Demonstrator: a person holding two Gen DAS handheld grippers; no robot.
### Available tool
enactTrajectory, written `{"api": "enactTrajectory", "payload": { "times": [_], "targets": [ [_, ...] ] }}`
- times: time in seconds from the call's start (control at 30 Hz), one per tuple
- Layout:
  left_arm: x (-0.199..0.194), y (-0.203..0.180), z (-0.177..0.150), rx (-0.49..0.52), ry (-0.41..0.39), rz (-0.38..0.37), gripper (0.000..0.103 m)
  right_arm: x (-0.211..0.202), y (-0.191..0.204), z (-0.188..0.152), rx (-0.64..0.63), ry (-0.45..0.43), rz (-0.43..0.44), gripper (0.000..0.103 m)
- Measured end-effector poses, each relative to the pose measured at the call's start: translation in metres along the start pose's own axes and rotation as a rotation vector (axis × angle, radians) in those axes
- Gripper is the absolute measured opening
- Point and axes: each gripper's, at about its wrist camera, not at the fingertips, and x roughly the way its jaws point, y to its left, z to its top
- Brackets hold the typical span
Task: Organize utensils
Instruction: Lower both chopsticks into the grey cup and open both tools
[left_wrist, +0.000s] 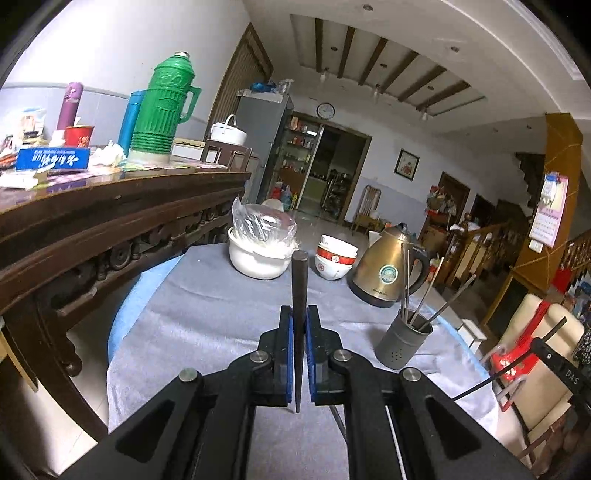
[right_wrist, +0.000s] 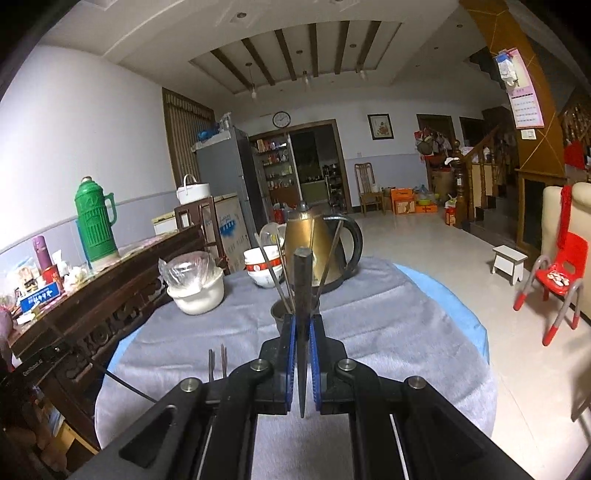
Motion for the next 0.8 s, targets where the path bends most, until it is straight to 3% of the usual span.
{"api": "enactTrajectory", "payload": {
  "times": [0.37,0.8],
  "targets": [
    [0.031,-0.037,0.021,0.079,0.103,0.096,0.006,0.003,0.007,0.015,-0.003,-0.017,0.024,0.008],
    [0.042,-0.038,0.019,0.115,0.176,0.141,0.006,0.007,0.010,0.016,-0.007,-0.005,0.036,0.008]
  ]
}}
